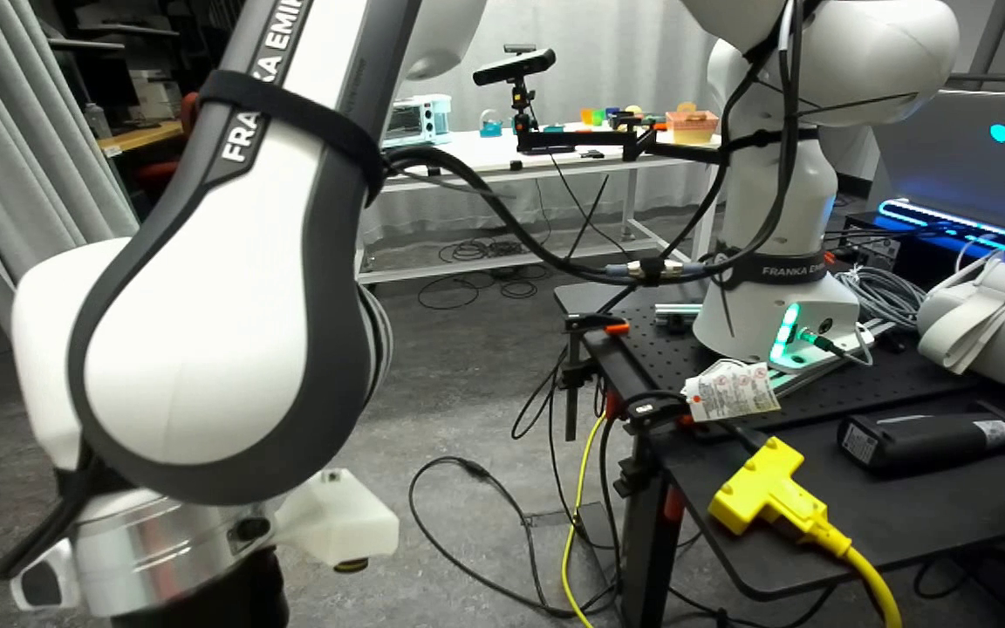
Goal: Open the drawer on the right
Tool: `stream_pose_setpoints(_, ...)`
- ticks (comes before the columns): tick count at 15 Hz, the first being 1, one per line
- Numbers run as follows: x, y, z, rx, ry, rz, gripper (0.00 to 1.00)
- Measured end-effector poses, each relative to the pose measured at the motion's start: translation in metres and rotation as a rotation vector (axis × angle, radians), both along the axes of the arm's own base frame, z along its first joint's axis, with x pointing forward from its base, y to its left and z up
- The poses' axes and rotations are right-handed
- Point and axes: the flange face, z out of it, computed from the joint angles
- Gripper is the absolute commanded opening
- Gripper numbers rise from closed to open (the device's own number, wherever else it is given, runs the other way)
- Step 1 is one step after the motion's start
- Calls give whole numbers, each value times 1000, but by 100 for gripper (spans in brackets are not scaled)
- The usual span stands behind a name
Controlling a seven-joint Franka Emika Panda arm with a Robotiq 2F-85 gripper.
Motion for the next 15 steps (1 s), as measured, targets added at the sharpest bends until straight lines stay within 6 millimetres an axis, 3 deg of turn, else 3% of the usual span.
stream_pose_setpoints(2, -2, -13, 5, -28, 1, -3, 5)
stream_pose_setpoints(7, -3, -42, 6, -36, 1, -9, 5)
stream_pose_setpoints(13, -4, -59, 7, -42, 0, -22, 5)
stream_pose_setpoints(14, -5, -61, 7, -44, 0, -25, 17)
stream_pose_setpoints(15, -5, -62, 8, -44, -1, -27, 44)
